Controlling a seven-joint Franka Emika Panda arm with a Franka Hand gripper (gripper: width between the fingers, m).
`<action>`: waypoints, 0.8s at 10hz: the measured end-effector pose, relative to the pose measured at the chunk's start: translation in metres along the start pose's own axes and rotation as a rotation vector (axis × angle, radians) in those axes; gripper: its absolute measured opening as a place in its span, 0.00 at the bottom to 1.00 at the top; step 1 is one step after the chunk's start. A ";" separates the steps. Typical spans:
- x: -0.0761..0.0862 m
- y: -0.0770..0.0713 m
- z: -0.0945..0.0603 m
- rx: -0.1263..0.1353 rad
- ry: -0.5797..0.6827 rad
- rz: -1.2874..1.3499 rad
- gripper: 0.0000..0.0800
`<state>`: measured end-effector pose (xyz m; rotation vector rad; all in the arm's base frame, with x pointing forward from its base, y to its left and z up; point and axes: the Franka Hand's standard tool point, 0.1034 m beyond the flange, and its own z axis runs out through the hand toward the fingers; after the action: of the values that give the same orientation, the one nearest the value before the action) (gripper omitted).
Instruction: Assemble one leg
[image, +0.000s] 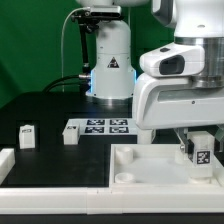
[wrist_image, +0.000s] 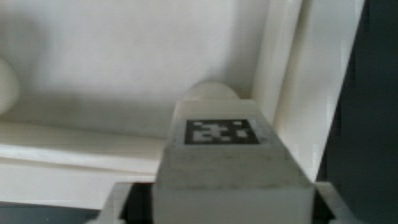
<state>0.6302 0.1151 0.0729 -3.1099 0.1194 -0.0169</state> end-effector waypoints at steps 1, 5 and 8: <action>0.000 -0.003 0.000 0.000 0.009 0.160 0.36; -0.001 -0.006 0.001 -0.026 0.032 0.740 0.36; -0.002 -0.005 0.001 -0.024 0.039 0.971 0.36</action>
Offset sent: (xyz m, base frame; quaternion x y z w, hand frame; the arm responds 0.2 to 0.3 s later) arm 0.0001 -0.0052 -0.0063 -0.0673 0.0607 0.2910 0.9524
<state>0.6290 0.1200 0.0720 -2.7137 1.5698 -0.0505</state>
